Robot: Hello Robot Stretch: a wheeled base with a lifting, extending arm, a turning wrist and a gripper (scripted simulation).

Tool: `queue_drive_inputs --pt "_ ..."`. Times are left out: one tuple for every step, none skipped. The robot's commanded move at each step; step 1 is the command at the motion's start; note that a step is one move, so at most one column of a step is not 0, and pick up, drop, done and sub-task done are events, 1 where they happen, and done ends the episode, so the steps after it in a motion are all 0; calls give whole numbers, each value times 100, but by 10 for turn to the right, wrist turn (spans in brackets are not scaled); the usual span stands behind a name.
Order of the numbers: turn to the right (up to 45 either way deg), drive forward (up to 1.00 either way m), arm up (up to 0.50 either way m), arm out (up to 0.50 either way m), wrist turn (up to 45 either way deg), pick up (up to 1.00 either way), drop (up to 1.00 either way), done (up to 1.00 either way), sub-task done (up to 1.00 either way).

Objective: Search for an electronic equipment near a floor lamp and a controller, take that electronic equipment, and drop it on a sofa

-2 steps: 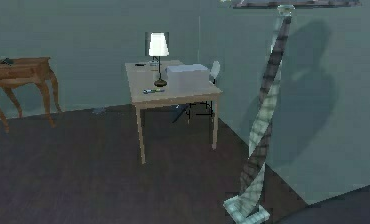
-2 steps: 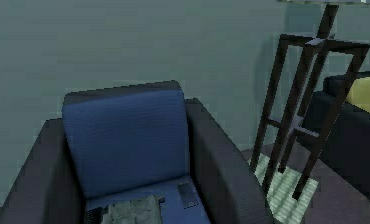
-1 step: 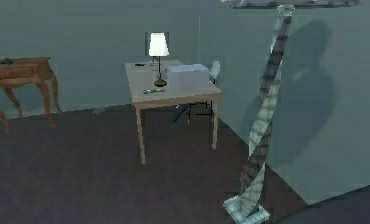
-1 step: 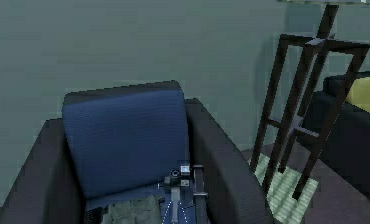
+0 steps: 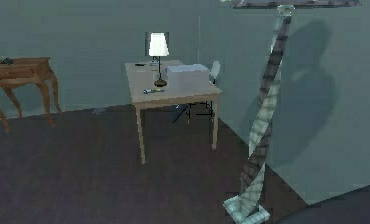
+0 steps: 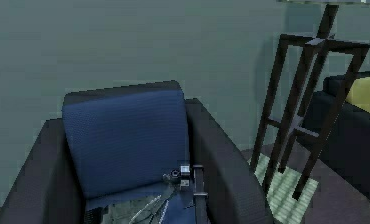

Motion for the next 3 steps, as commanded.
queue_drive_inputs --pt "0 0 0 0 450 0 0 0 0" --pt "0 0 0 0 450 0 0 0 0" --pt "0 0 0 0 450 0 0 0 0"
